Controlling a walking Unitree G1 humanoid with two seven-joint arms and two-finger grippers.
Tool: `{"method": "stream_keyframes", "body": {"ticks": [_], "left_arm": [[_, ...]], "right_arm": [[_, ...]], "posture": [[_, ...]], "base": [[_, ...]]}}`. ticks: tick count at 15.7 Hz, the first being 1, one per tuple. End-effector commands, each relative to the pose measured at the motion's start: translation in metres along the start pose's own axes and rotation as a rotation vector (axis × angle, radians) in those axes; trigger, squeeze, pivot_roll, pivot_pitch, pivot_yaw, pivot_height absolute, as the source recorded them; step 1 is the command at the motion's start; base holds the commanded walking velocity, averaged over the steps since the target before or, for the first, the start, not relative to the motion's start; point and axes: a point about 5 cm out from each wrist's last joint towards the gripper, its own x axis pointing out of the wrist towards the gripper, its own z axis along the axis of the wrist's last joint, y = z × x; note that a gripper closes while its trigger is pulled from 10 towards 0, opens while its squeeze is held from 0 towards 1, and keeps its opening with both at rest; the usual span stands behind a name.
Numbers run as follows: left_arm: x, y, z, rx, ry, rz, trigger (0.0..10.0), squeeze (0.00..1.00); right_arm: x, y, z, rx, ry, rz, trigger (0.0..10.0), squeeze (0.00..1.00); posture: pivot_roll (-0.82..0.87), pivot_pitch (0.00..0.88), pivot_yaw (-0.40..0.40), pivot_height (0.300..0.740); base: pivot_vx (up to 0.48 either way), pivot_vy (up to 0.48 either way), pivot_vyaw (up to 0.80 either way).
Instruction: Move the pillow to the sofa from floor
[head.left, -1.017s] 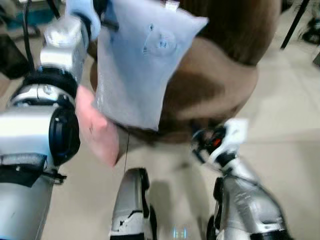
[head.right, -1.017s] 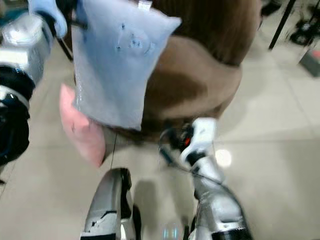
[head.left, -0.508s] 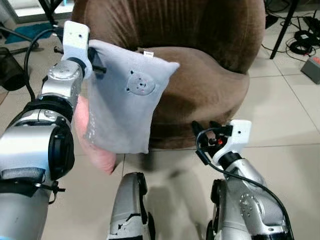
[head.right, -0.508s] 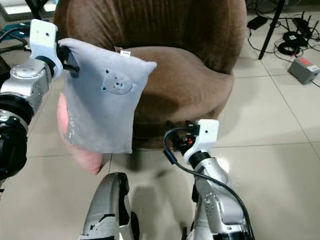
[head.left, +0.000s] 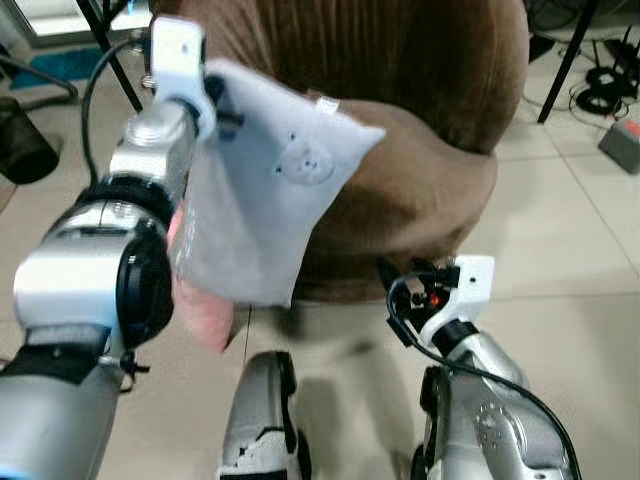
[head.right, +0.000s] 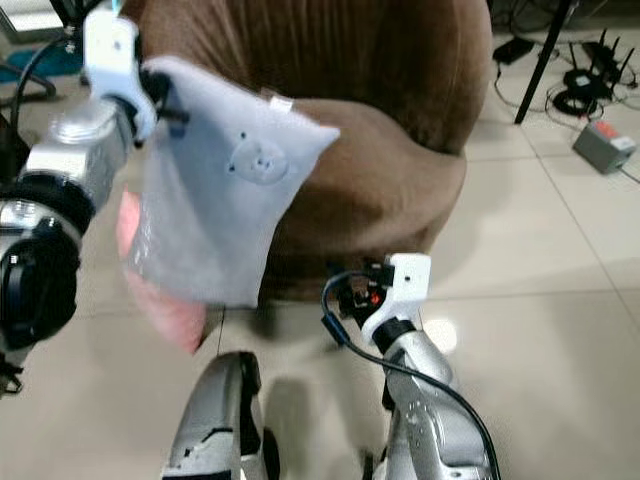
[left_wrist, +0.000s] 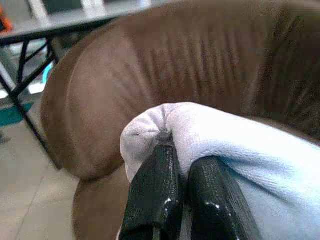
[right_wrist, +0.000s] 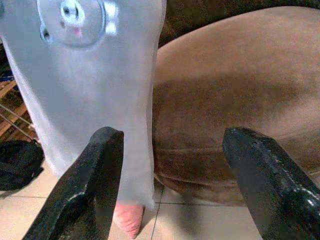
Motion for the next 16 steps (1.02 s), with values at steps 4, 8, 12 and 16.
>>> {"method": "stream_keyframes", "body": {"ticks": [4, 8, 12, 16], "left_arm": [[0.003, 0.002, 0.043, 0.035, -0.128, 0.004, 0.0, 0.0], [0.001, 0.008, 0.034, 0.063, -0.1, 0.033, 0.0, 0.0], [0.0, 0.016, 0.04, 0.093, -0.106, 0.063, 0.0, 0.0], [0.0, 0.015, 0.028, 0.115, -0.061, 0.067, 0.0, 0.0]], "right_arm": [[0.001, 0.005, -0.005, 0.019, 0.001, 0.019, 10.0, 0.0], [0.001, 0.007, -0.009, 0.025, 0.012, 0.022, 10.0, 0.0], [0.002, 0.011, -0.013, 0.027, 0.019, 0.031, 10.0, 0.0], [0.003, 0.005, -0.015, -0.028, 0.025, -0.029, 10.0, 0.0]], "posture": [[-0.05, 0.049, 0.129, 0.667], [-0.06, 0.049, 0.127, 0.707], [-0.05, 0.045, 0.13, 0.74], [-0.06, 0.036, 0.136, 0.74]], "base": [[0.0, 0.0, 0.0], [0.0, 0.0, 0.0], [0.0, 0.0, 0.0], [0.0, 0.0, 0.0]]}}
